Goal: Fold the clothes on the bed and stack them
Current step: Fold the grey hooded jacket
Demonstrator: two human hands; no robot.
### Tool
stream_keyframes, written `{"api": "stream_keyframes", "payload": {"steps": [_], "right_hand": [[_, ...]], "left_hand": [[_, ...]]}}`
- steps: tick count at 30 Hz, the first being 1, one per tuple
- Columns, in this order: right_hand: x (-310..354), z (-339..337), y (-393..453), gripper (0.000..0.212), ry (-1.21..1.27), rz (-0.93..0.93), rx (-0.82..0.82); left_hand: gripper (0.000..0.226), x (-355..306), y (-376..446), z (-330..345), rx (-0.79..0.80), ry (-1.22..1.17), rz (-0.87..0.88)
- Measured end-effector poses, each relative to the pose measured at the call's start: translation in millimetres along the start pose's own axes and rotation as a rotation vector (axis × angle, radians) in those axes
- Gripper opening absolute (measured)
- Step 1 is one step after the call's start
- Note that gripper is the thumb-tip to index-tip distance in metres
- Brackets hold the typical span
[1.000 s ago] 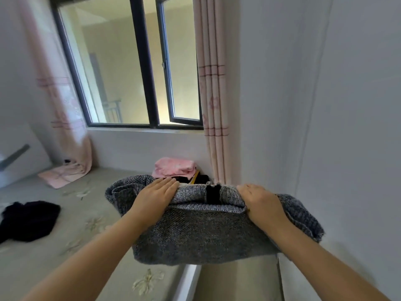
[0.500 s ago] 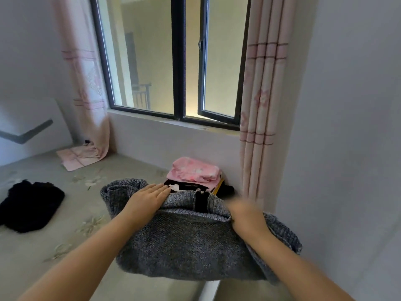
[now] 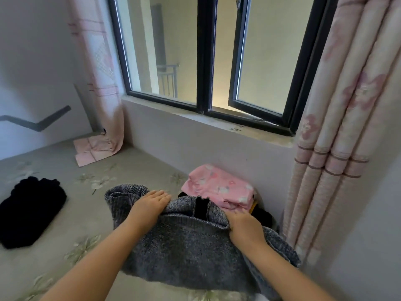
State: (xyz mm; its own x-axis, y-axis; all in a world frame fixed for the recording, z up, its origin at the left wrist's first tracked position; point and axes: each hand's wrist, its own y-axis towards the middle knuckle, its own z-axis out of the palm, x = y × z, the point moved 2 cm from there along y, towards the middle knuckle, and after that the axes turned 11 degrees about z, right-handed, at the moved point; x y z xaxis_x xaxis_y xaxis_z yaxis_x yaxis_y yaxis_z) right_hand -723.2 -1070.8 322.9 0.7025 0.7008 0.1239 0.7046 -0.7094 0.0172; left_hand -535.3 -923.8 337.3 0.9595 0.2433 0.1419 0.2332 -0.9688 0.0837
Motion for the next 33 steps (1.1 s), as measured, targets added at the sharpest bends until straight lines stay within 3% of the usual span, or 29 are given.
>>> {"api": "stream_keyframes", "payload": {"steps": [6,12,16,19,21,23,25,27,29,31,33], "right_hand": [[-23.6,24.0,151.2,0.033,0.054,-0.136,0.164],[-33.2,30.1,262.2,0.034,0.106,-0.191,0.228],[-58.7,32.3,314.9,0.006,0.153,-0.082,0.297],[-94.0,43.1,370.4,0.007,0.179,0.063,0.293],[-115.3,61.6,403.8,0.011,0.117,0.149,0.315],[-129.1,89.2,417.8,0.057,-0.044,0.205,0.359],[-135.0,112.5,415.0,0.08,-0.106,0.143,0.246],[-134.6,128.9,410.2,0.076,-0.029,-0.062,0.053],[-132.9,147.4,409.9,0.06,0.045,-0.224,-0.02],[-131.1,159.5,414.9,0.045,0.117,-0.263,0.068],[-131.1,177.0,420.5,0.045,0.218,-0.239,0.177]], "left_hand": [[0.058,55.2,139.9,48.3,0.162,-0.202,-0.248],[0.055,108.8,254.1,65.3,0.273,-0.157,-0.306],[0.05,125.6,349.9,64.6,0.307,-0.133,-0.201],[0.05,118.1,428.7,85.2,0.277,-0.103,-0.169],[0.068,100.9,466.3,110.0,0.175,-0.08,-0.223],[0.081,75.6,476.0,142.0,0.091,-0.084,-0.28],[0.076,56.1,465.9,177.4,0.056,-0.118,-0.319],[0.062,50.1,449.3,210.4,0.102,-0.184,-0.357],[0.051,54.0,436.5,235.2,0.167,-0.286,-0.429],[0.049,58.6,431.7,253.0,0.209,-0.353,-0.491],[0.05,57.4,430.1,268.4,0.253,-0.364,-0.524]]}}
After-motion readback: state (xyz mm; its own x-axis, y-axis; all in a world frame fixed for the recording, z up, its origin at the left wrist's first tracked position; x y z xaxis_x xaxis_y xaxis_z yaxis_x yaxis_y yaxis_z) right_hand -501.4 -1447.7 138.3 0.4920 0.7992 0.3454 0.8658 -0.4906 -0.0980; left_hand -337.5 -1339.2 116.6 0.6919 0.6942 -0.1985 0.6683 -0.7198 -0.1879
